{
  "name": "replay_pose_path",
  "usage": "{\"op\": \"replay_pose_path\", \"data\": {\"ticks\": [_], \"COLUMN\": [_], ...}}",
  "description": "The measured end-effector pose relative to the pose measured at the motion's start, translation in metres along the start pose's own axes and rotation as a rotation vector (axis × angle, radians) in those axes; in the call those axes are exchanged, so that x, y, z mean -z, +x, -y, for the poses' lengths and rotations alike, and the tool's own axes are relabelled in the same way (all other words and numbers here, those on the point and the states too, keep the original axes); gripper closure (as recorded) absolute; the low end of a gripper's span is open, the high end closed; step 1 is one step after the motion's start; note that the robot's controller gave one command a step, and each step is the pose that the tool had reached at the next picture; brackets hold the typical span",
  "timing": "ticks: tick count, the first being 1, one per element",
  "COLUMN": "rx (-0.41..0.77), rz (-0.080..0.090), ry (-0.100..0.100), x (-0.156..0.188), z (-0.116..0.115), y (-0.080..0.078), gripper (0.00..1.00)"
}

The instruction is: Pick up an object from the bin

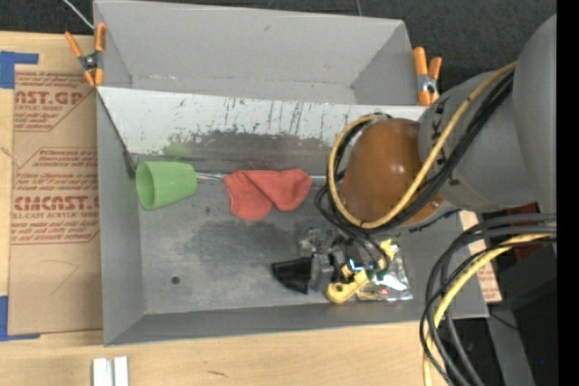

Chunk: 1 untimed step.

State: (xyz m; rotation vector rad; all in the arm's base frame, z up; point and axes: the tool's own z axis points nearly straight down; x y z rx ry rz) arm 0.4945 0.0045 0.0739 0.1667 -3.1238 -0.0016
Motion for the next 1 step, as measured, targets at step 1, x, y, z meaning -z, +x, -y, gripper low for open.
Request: {"op": "replay_pose_path", "data": {"ticks": [1], "rx": [-0.003], "rz": [0.003], "ry": [0.005], "x": [0.2240], "z": [0.0078], "y": [-0.0051], "gripper": [1.00]}}
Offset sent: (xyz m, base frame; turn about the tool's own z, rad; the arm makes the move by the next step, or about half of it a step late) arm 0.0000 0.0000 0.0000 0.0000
